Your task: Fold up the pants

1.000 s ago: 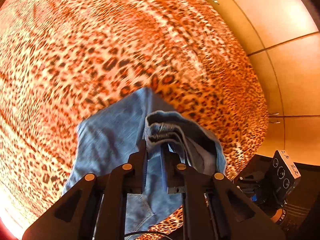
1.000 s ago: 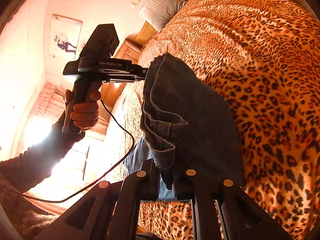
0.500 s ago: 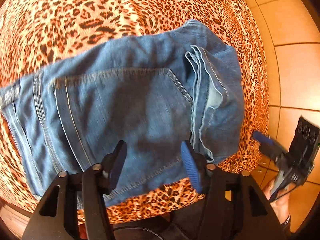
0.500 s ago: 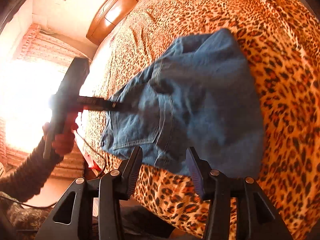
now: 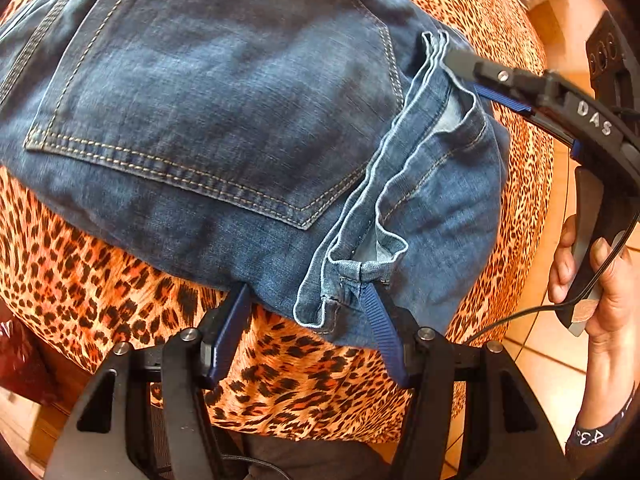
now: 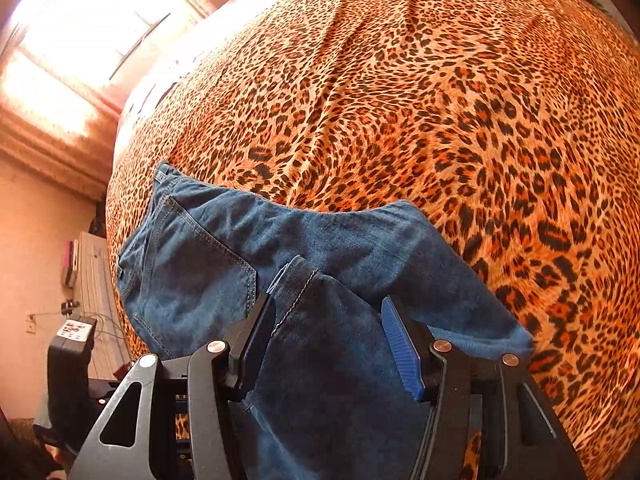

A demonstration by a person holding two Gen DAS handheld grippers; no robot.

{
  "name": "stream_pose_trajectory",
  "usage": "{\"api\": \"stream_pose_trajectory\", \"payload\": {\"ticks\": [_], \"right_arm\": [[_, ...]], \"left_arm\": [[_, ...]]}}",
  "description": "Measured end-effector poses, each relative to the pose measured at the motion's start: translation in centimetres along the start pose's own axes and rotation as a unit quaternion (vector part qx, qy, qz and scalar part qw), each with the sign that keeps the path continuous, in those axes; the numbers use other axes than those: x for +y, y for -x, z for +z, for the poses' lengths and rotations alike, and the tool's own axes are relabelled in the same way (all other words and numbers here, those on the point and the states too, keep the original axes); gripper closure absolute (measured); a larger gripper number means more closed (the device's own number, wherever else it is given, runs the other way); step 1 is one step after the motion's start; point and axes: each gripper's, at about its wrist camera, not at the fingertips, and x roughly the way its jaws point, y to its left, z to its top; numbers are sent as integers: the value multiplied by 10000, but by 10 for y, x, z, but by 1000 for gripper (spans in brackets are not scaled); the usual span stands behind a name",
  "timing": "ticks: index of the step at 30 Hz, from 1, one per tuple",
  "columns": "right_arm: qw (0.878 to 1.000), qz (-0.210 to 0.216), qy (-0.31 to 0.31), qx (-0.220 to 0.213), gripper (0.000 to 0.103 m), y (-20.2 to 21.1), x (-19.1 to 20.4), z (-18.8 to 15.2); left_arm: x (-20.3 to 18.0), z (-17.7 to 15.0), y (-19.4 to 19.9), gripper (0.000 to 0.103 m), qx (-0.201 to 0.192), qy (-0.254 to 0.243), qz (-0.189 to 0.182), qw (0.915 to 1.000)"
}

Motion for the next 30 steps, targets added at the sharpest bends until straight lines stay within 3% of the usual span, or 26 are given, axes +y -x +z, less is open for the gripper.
{"api": "stream_pose_trajectory", "payload": {"ticks": [1,2,3,4,5,6,9,12,14,15,18,20,21,25,30], "right_arm": [[9993,-32,300,218,62,-10,8,3],[9979,-60,562,318,94,-12,19,5],[9970,-44,738,244,101,-9,30,8],[9965,200,810,42,102,2,42,13],[9955,447,812,-182,102,8,49,18],[9952,383,875,-230,103,6,55,23],[9909,-582,1075,557,96,-31,59,32],[9967,15,806,134,95,9,38,29],[9978,-23,656,-80,64,38,14,21],[9979,-175,604,-136,57,48,2,14],[9993,-316,177,16,56,53,-39,-2],[9998,-197,18,-12,56,52,-49,-11],[10000,-56,-28,-30,56,50,-49,-14],[9992,194,347,33,56,29,-26,-11],[9936,-224,1048,357,54,-7,10,-2]], "left_arm": [[3,-4,2,54,-72,43,73,9999],[1,-8,3,72,-96,16,100,9999],[3,-13,4,81,-104,-37,115,9999],[3,-18,4,85,-142,-66,214,9996],[7,-22,1,85,-203,-25,338,9992],[11,-23,-3,85,-235,84,311,9992],[23,-26,2,85,-175,472,51,9987],[31,-32,24,85,-281,289,148,9991],[32,-35,34,85,-307,273,-6,9992],[32,-35,40,85,-365,301,-156,9988],[34,-26,53,83,-556,373,-477,9966],[30,-14,48,66,-596,408,-433,9964],[27,-11,43,62,-587,471,-348,9966],[24,-15,22,60,-335,596,-403,9968],[4,-16,15,57,-573,447,56,9973]]}}
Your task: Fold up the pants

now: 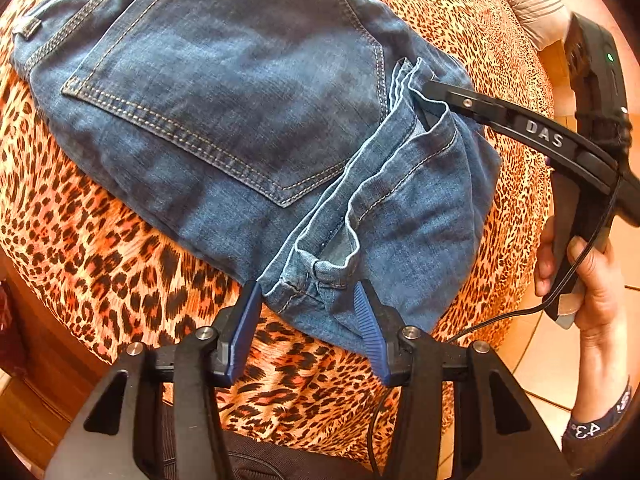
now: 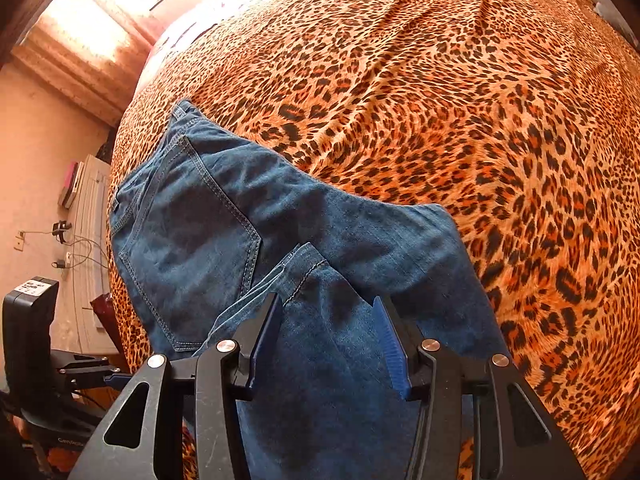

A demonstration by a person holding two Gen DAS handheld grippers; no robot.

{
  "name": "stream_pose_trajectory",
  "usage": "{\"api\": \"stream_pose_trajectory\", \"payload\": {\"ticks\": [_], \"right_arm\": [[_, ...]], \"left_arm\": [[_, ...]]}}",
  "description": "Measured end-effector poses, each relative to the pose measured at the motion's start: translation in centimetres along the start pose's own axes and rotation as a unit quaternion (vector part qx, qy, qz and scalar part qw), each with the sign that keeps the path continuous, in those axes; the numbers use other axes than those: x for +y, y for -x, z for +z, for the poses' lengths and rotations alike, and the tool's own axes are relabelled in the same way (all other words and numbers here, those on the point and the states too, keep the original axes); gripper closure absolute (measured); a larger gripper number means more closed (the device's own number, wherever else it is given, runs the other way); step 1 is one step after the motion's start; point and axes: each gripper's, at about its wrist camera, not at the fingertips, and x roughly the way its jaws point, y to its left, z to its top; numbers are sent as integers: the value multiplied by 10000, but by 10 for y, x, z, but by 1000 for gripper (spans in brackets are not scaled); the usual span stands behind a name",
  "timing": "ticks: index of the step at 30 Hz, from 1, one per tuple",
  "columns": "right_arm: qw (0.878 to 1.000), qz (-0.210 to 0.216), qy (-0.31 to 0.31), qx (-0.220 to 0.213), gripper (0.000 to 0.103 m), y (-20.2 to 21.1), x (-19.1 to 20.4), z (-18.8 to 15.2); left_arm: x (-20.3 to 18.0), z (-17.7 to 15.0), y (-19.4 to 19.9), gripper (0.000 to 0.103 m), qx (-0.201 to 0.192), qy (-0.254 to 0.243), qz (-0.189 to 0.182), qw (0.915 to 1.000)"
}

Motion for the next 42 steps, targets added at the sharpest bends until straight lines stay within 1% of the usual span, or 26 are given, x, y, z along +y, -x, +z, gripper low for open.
{"api": "stream_pose_trajectory", "payload": {"ticks": [1,2,3,4,5,6,8,10,12,13,16,17,18,19,20,23,26,28,30,31,32,33,35,36,39,42], "right_arm": [[9998,-132,131,86,54,-7,3,3],[9993,-187,278,162,55,-12,5,5],[9984,-236,464,200,58,-14,9,5],[9976,-196,627,223,80,-14,15,6],[9970,-224,710,229,94,-13,19,9],[9965,-194,787,196,95,-9,25,11],[9962,171,848,102,100,0,32,17],[9956,-12,931,103,100,-8,34,22],[9966,-154,743,329,97,-25,25,27],[9978,-56,627,222,93,-22,22,29],[9992,128,329,-193,90,15,5,28],[9991,229,160,-328,79,30,-7,25],[9987,181,-2,-472,73,45,-20,18],[9983,100,-171,-556,61,56,-34,9],[9978,64,-382,-544,56,61,-49,2],[9944,45,-996,-356,56,59,-85,-32],[9889,31,-1474,-189,56,37,-102,-56],[9842,58,-1753,-245,56,26,-108,-67],[9828,192,-1768,-497,79,25,-104,-71],[9819,253,-1745,-694,87,33,-101,-75],[9795,315,-1786,-875,90,41,-104,-78],[9774,240,-1884,-926,90,40,-109,-81],[9757,179,-2106,-573,90,20,-121,-88],[9744,209,-2139,-666,90,22,-123,-89],[9757,-7,-2124,-536,81,29,-118,-83],[9716,67,-2229,-794,77,50,-119,-83]], "left_arm": [[-5,1,-1,58,-115,-45,105,9999],[-8,1,-2,76,-218,-91,196,9995],[-11,2,-4,90,-250,-136,313,9991],[-14,3,-6,94,-183,-140,396,9990],[-18,3,-6,94,-180,-111,428,9989],[-17,0,-4,94,-210,-94,419,9989],[-9,-4,-5,94,-201,-35,546,9983],[3,-6,-12,94,-57,215,540,9983],[13,-6,-8,94,-6,423,359,9985],[15,-6,-5,94,35,449,291,9986],[19,-8,9,94,167,416,69,9990],[16,-10,17,94,131,358,-14,9993],[12,-11,24,94,47,277,-50,9996],[8,-12,32,94,-71,176,-63,9998],[5,-11,38,94,-175,73,-71,9998],[-10,4,36,94,-288,-134,-10,9995],[-23,17,12,94,-14,-104,78,9999],[-28,19,-2,94,151,-100,269,9995],[-34,18,-6,94,230,-128,304,9992],[-36,17,-4,94,155,-160,323,9992],[-38,16,-3,92,38,-193,400,9990],[-40,16,-5,91,-57,-224,506,9985],[-37,19,-18,88,17,-312,651,9974],[-36,20,-23,88,53,-341,660,9972],[-35,20,-14,88,73,-327,530,9980],[-25,15,5,88,49,-265,158,9995]]}}
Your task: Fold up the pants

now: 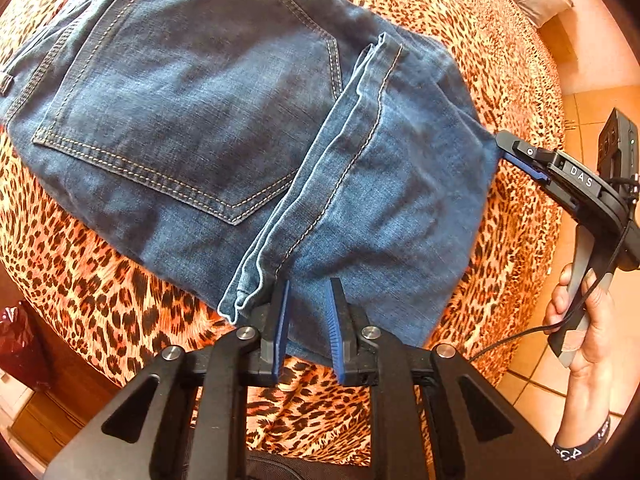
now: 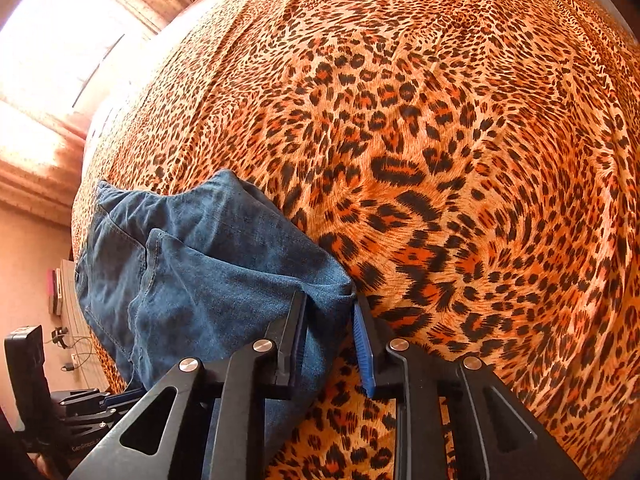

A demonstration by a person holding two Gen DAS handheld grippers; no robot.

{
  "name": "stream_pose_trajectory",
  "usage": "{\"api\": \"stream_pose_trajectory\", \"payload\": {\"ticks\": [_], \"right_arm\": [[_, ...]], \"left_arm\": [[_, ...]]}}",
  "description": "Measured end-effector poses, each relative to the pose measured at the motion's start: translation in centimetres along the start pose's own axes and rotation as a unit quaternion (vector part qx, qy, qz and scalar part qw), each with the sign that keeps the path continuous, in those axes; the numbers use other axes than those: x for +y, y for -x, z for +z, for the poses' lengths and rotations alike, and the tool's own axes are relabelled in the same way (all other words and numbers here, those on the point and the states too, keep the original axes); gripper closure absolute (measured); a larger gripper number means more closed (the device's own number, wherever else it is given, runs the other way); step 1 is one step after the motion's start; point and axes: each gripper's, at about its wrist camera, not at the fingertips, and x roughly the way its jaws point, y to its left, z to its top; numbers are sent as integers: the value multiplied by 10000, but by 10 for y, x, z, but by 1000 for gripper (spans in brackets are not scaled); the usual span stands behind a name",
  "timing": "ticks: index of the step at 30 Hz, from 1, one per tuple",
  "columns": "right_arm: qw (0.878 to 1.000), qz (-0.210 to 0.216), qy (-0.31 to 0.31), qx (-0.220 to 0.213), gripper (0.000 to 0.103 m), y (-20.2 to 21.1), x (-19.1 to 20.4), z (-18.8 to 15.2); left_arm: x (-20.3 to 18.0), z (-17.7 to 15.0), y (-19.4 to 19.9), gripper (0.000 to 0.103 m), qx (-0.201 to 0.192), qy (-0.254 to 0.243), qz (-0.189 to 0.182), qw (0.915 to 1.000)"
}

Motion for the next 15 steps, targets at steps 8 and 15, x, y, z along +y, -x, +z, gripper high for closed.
{"api": "stream_pose_trajectory", "payload": {"ticks": [8,15], "right_arm": [[9982,499,269,-178,54,25,40,-1],[9949,683,743,-5,49,6,109,16]], "left_arm": [[76,2,42,68,-284,946,-740,9924],[181,20,71,54,-701,2413,-1791,9512]]}}
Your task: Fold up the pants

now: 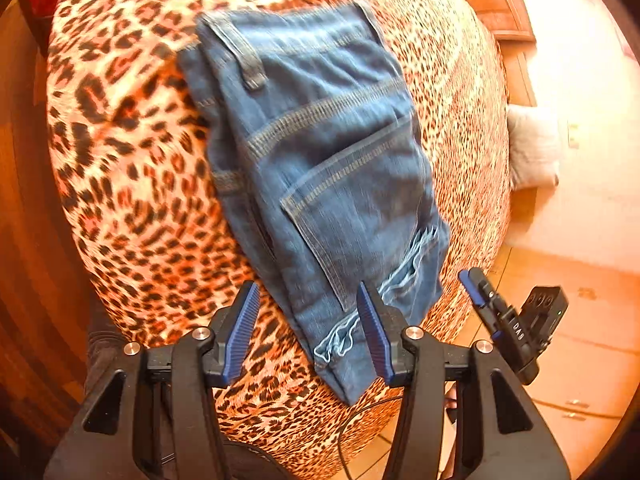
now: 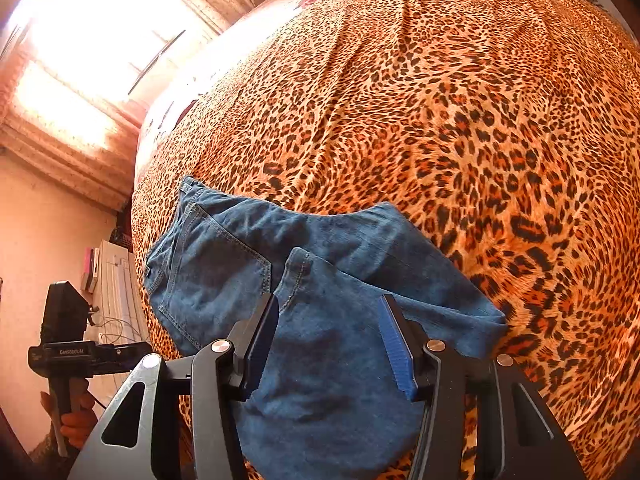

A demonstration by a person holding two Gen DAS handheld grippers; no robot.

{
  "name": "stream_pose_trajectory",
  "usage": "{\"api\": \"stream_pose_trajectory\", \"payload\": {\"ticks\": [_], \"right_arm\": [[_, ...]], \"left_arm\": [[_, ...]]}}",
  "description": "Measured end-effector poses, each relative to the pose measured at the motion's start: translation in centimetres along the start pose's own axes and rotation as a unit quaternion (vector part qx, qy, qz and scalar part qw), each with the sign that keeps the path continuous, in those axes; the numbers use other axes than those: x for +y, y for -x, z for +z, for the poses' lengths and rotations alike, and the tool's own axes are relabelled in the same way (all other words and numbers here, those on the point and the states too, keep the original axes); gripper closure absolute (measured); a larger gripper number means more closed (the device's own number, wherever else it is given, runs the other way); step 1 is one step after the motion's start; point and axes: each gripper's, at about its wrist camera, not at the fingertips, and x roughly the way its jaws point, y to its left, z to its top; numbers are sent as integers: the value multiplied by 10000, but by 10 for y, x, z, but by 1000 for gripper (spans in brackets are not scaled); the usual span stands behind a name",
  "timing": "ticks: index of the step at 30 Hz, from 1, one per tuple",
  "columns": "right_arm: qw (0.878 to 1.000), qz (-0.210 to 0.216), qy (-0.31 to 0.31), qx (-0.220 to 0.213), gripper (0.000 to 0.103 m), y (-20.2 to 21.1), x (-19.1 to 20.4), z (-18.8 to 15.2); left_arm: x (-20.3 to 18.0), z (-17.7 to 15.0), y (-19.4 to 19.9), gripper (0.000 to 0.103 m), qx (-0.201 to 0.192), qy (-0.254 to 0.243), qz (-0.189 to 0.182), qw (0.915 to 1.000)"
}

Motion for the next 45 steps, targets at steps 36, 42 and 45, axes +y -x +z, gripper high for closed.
{"api": "stream_pose_trajectory", "payload": {"ticks": [36,42,45], "right_arm": [[9428,-424,3015,1355,82,-192,241,112],[9659,245,2504,617,86,-114,220,108],[9730,554,2230,213,86,-69,202,99]], "left_arm": [[35,86,17,86,-401,727,-706,9940],[-29,40,54,87,-899,-515,-385,9939],[-59,9,61,87,-1064,-1085,-283,9880]]}}
